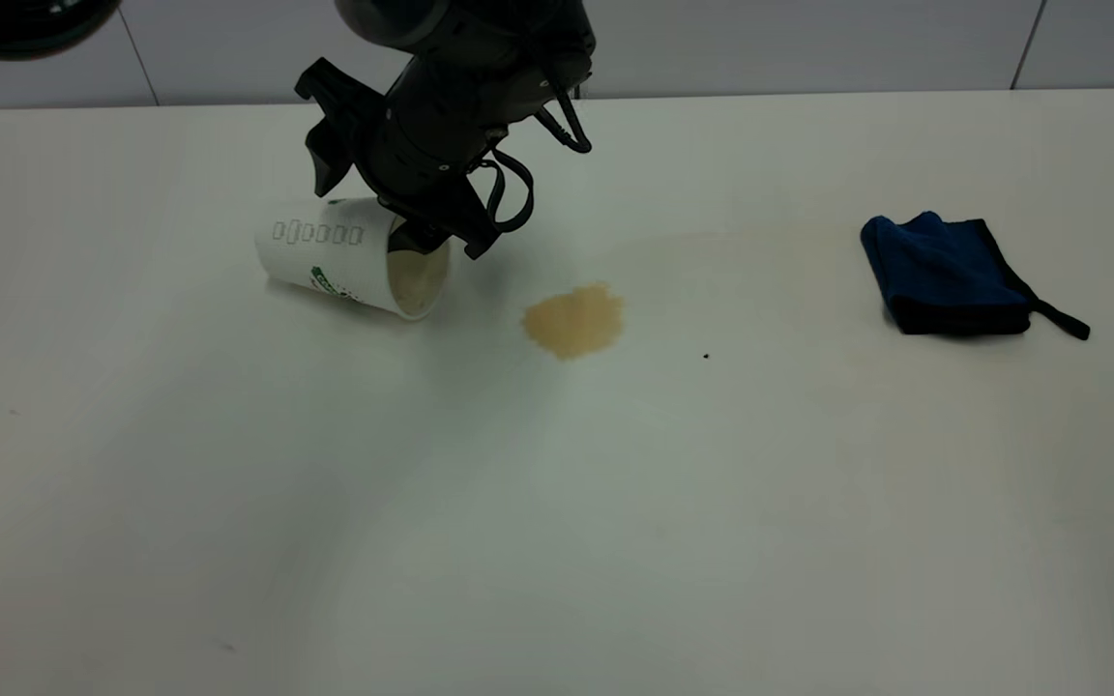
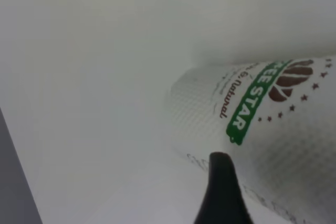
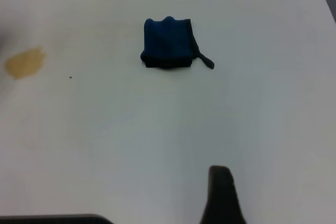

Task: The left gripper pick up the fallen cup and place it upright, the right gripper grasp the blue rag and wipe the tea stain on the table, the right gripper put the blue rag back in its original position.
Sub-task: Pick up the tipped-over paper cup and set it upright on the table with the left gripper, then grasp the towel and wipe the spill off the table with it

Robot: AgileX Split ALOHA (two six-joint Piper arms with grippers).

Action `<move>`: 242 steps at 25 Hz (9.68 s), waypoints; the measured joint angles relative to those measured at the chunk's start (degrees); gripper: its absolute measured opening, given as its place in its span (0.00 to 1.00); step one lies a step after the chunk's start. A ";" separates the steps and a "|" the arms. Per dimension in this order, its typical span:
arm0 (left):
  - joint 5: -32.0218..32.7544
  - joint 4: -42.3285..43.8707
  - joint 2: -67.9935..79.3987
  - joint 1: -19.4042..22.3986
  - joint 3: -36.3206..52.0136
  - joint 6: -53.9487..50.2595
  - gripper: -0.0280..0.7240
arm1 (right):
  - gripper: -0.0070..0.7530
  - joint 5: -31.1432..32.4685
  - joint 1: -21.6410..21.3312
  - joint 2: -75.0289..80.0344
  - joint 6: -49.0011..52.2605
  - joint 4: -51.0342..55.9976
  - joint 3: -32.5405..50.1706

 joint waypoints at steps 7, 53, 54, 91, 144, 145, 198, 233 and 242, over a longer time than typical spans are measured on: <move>-1.71 2.48 0.65 0.96 -0.05 0.79 0.49 | 0.78 0.00 0.00 0.00 0.00 0.00 0.00; -3.18 -60.44 -6.81 23.74 -7.58 50.65 0.07 | 0.78 0.00 0.00 0.00 0.00 0.05 0.00; -3.60 -61.14 -6.60 23.74 -7.58 50.50 0.08 | 0.78 0.00 0.00 0.00 0.00 0.05 0.00; 10.08 -55.25 -30.89 23.85 -7.54 44.87 0.66 | 0.78 0.00 0.00 0.00 0.00 0.05 0.00; 8.36 -45.47 -151.91 36.54 86.41 29.28 0.41 | 0.78 0.00 0.00 0.00 0.00 0.05 0.00; 8.36 -45.40 -152.56 36.54 86.46 29.28 0.41 | 0.78 0.00 0.00 0.00 0.00 0.05 0.00; 8.17 -45.29 -153.53 36.54 86.84 29.28 0.41 | 0.78 -17.89 0.00 60.12 0.16 -2.86 -23.16; 8.17 -45.29 -153.53 36.54 86.84 29.28 0.41 | 0.78 -31.05 2.81 132.28 -23.56 14.81 -57.80; 8.17 -45.29 -153.53 36.54 86.84 29.28 0.41 | 0.78 -27.73 2.81 144.37 -22.87 14.75 -71.58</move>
